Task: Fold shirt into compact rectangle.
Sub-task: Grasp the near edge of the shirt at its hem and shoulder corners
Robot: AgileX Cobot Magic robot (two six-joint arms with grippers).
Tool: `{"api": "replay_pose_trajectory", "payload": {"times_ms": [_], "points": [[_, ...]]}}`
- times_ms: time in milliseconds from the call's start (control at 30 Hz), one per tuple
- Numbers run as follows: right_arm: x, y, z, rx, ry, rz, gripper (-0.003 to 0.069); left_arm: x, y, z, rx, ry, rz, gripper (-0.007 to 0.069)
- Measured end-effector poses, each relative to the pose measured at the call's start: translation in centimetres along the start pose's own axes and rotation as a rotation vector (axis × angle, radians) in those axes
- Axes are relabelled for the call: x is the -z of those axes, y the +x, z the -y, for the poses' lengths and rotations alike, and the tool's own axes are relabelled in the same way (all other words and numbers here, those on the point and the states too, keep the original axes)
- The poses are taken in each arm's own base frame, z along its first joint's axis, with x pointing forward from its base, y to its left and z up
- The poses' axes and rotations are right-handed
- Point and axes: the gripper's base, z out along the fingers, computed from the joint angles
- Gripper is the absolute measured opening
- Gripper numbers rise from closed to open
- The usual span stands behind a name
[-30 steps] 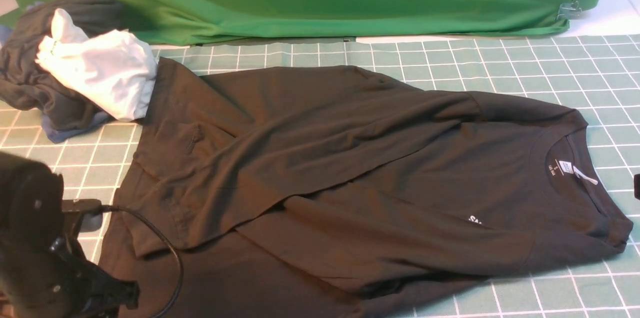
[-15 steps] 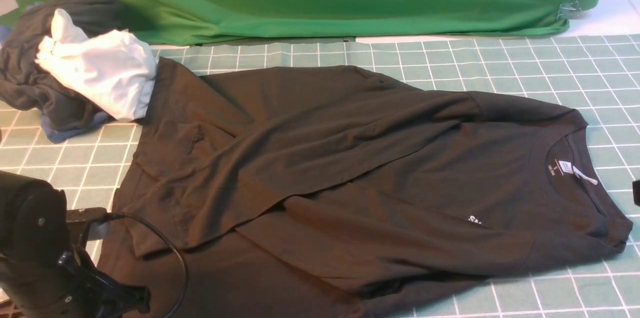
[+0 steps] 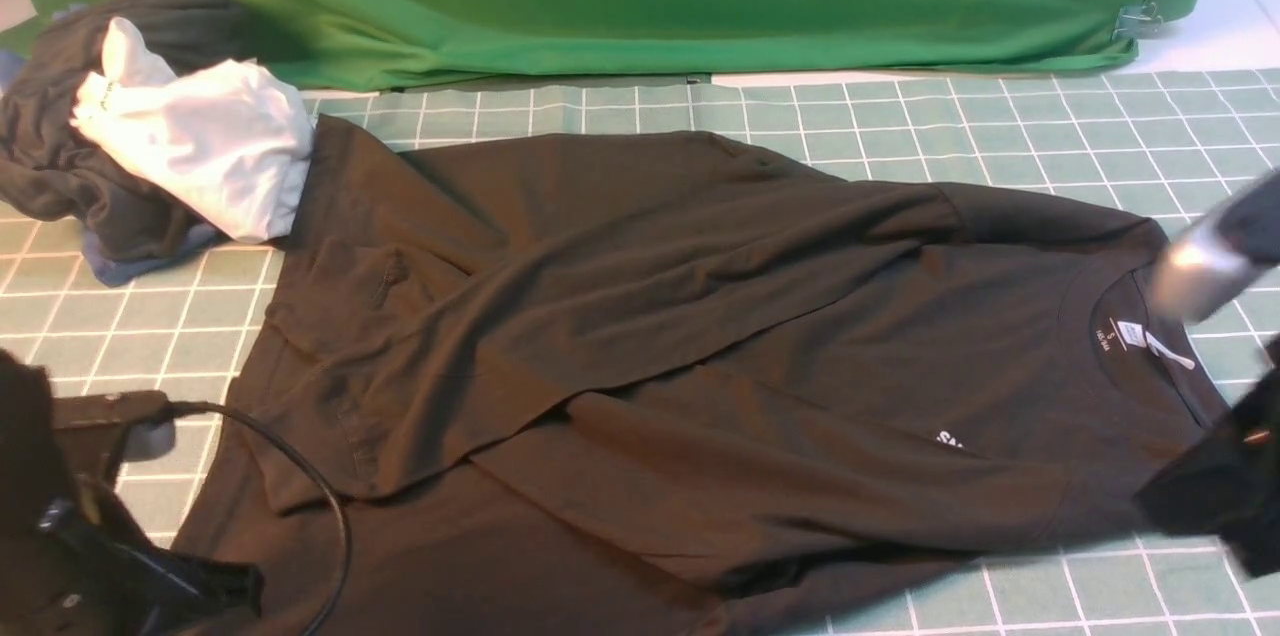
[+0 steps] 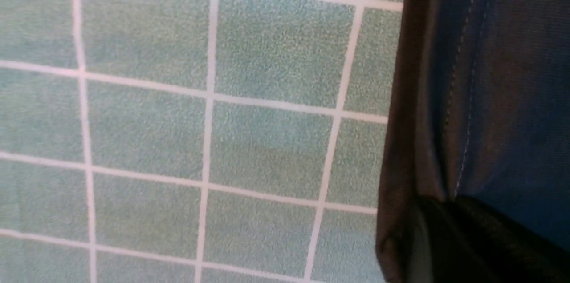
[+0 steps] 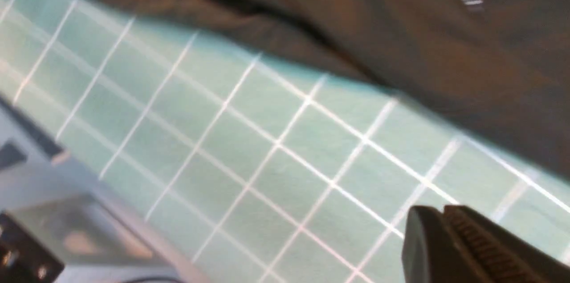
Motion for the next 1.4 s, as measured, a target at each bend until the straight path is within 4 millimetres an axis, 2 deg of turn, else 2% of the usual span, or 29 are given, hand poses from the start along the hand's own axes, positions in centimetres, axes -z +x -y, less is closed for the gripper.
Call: {"api": "replay_pose_trajectory", "payload": {"times_ms": [67, 133, 333, 367, 433, 500, 700, 900, 1133, 1200, 1300, 1400], "points": [[-1.3, -0.5, -0.6, 0.042, -0.024, -0.031, 0.0057, 0.5, 0.3, -0.1, -0.002, 0.006, 0.021, 0.0008], [-3.7, -1.0, -2.2, 0.137, -0.048, -0.082, 0.0106, 1.4, 0.8, -0.3, 0.0, 0.013, 0.055, 0.0008], [-8.7, -2.1, -3.6, 0.277, 0.006, -0.132, 0.0276, 2.1, 1.4, -0.6, -0.002, 0.014, 0.069, 0.0008], [-8.8, -2.2, -3.6, 0.28, 0.008, -0.131, 0.0282, 2.1, 1.4, -0.6, -0.002, 0.014, 0.07, 0.0008], [-10.6, -2.4, -3.4, 0.301, 0.023, -0.171, 0.0331, 2.1, 1.4, -0.6, -0.005, 0.016, 0.074, 0.0008], [-11.7, -2.5, -3.1, 0.304, 0.032, -0.188, 0.0349, 2.1, 1.4, -0.6, -0.005, 0.017, 0.077, 0.0008], [-14.3, -3.0, -2.3, 0.305, 0.06, -0.183, 0.0362, 2.2, 1.4, -0.6, -0.004, 0.017, 0.078, 0.0008], [-16.2, -3.3, -1.3, 0.376, 0.118, -0.196, 0.0362, 2.2, 1.4, -0.6, -0.006, 0.017, 0.078, 0.0008], [-17.4, -3.4, -0.7, 0.415, 0.149, -0.189, 0.0342, 2.2, 1.3, -0.6, -0.006, 0.022, 0.093, 0.0008], [-17.5, -3.5, -0.7, 0.419, 0.151, -0.189, 0.0266, 2.2, 1.2, -0.5, -0.006, 0.023, 0.097, 0.001], [-17.5, -3.2, -0.7, 0.419, 0.145, -0.214, 0.0088, 2.2, 1.2, -0.5, -0.006, 0.023, 0.097, 0.001], [-17.4, -2.9, -0.7, 0.408, 0.138, -0.244, 0.0047, 2.2, 1.2, -0.5, -0.006, 0.023, 0.097, 0.001]]}}
